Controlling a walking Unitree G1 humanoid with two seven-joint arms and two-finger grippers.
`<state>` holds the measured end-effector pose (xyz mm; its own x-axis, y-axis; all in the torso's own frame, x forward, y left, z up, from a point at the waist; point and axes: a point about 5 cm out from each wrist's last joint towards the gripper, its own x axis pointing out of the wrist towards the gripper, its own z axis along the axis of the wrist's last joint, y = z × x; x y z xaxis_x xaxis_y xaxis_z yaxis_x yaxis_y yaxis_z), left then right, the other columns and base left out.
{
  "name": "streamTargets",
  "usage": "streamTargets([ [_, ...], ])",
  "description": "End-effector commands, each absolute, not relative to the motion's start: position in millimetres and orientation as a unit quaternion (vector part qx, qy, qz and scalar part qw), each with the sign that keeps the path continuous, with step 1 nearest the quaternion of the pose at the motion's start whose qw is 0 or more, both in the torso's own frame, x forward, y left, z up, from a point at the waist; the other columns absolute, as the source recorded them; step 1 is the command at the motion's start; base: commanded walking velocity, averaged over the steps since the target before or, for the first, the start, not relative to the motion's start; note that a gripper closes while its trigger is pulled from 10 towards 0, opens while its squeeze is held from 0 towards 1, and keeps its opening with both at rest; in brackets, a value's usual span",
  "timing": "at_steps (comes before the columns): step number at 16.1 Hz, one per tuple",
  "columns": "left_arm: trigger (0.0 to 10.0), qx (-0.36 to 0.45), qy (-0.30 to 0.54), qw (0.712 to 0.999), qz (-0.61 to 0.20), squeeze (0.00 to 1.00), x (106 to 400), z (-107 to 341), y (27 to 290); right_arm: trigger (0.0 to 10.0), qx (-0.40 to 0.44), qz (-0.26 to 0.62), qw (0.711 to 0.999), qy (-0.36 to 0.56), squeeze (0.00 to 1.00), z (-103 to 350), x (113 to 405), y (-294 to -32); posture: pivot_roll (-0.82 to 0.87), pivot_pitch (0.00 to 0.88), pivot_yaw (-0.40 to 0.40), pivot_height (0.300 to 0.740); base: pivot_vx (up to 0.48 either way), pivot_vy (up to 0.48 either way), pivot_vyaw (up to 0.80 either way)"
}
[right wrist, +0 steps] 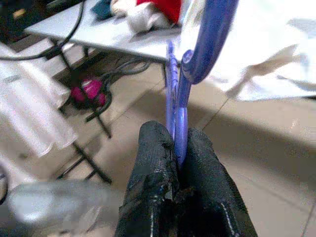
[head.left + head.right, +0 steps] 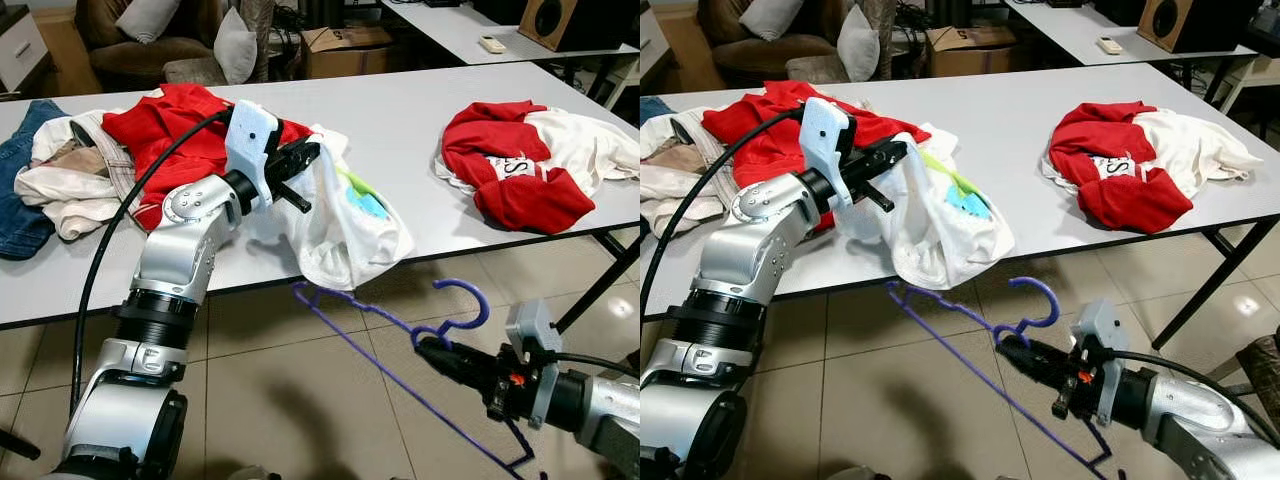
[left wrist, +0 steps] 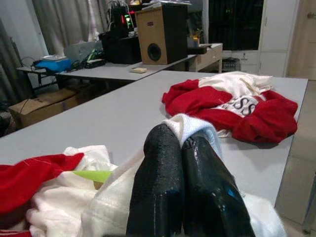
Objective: Hang hanger
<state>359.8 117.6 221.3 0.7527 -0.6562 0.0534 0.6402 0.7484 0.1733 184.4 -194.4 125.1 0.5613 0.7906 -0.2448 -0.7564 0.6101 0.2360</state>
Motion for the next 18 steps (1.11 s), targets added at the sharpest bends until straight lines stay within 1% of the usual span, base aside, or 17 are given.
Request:
streamTargets([
  [1, 0.0, 0.105, -0.058, 0.931, -0.345, 0.00, 359.5, 222.3, 118.2, 10.0, 0.058, 0.425, 0.895, 0.123, 0.00, 133.0, 190.7, -198.4, -0.18, 0.000, 0.029, 0.740, 0.000, 0.000, 0.00],
  [3, 0.0, 0.118, -0.055, 0.930, -0.343, 0.00, 360.0, 221.0, 120.2, 10.0, 0.078, 0.404, 0.908, 0.078, 0.00, 144.8, 199.1, -203.4, -0.18, 0.000, 0.033, 0.740, 0.000, 0.000, 0.00],
  [4, 0.0, 0.124, -0.051, 0.932, -0.338, 0.00, 361.0, 220.0, 122.8, 10.0, 0.087, 0.396, 0.913, 0.051, 0.00, 158.5, 203.9, -204.4, -0.18, 0.000, 0.033, 0.740, 0.000, 0.000, 0.00],
  [8, 0.0, 0.138, -0.047, 0.930, -0.337, 0.00, 362.1, 218.3, 124.9, 10.0, 0.071, 0.374, 0.924, 0.040, 0.00, 162.8, 211.3, -201.1, -0.17, 0.000, 0.034, 0.740, 0.000, 0.000, 0.00],
  [12, 0.0, 0.126, -0.049, 0.927, -0.350, 0.00, 359.5, 221.4, 118.7, 10.0, 0.074, 0.399, 0.913, 0.049, 0.00, 162.8, 217.5, -185.1, -0.17, 0.000, 0.024, 0.740, 0.000, 0.000, 0.00],
  [15, 0.0, 0.126, -0.047, 0.929, -0.343, 0.00, 360.2, 218.5, 117.7, 10.0, 0.081, 0.423, 0.901, 0.050, 0.00, 164.3, 215.2, -176.1, -0.16, 0.000, 0.019, 0.740, 0.000, 0.000, 0.00],
  [18, 0.0, 0.124, -0.050, 0.928, -0.349, 0.00, 358.4, 222.7, 117.5, 10.0, 0.079, 0.414, 0.905, 0.054, 0.00, 163.5, 218.4, -175.1, -0.16, 0.000, 0.015, 0.740, 0.000, 0.000, 0.00],
])
